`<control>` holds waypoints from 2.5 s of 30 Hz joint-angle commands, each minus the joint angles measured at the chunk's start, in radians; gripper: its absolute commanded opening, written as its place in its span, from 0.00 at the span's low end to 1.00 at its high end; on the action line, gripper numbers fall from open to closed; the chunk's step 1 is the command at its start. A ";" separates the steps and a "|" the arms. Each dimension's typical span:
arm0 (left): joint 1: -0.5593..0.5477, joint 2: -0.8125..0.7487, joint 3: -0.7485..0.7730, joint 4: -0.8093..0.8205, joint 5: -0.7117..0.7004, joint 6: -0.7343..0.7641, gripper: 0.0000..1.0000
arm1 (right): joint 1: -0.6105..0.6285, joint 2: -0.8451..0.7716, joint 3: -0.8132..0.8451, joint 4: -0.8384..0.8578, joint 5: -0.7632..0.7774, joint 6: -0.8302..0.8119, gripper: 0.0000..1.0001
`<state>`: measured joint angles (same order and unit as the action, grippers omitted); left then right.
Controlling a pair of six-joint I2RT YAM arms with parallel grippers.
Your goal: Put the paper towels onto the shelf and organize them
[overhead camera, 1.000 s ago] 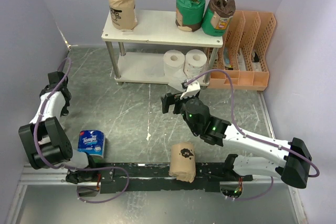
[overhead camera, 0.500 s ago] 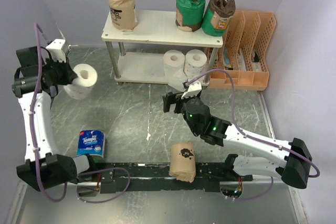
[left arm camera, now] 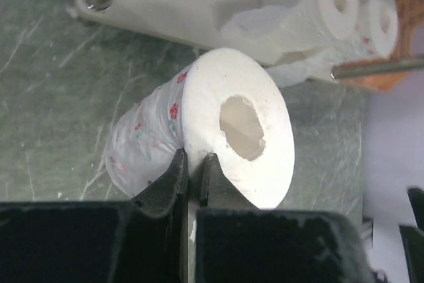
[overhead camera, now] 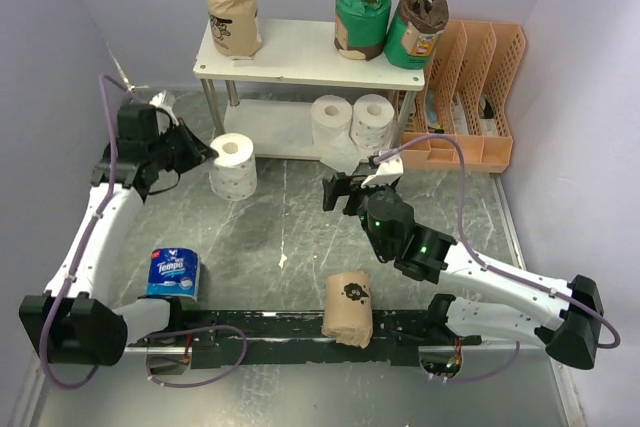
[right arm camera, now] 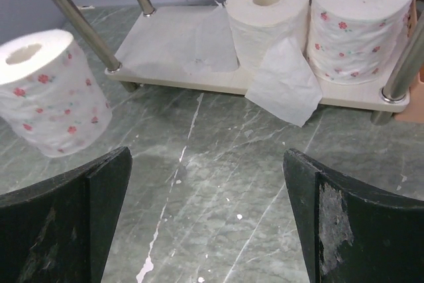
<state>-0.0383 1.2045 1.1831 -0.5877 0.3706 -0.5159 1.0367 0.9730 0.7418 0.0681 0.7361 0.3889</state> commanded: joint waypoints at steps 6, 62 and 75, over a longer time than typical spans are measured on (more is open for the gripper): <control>-0.094 -0.045 -0.291 0.498 -0.339 -0.516 0.07 | -0.006 -0.032 0.005 -0.092 0.069 0.066 0.97; -0.530 0.406 -0.009 0.849 -0.752 -0.226 1.00 | -0.004 -0.204 -0.065 -0.095 0.108 0.124 1.00; -0.517 0.092 0.037 0.179 -0.403 0.698 1.00 | -0.006 -0.165 -0.100 0.032 0.031 0.073 1.00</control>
<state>-0.5621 1.3487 1.1675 -0.0753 -0.1936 -0.3031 1.0351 0.7937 0.6621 0.0280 0.7902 0.4927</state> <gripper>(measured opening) 0.998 0.999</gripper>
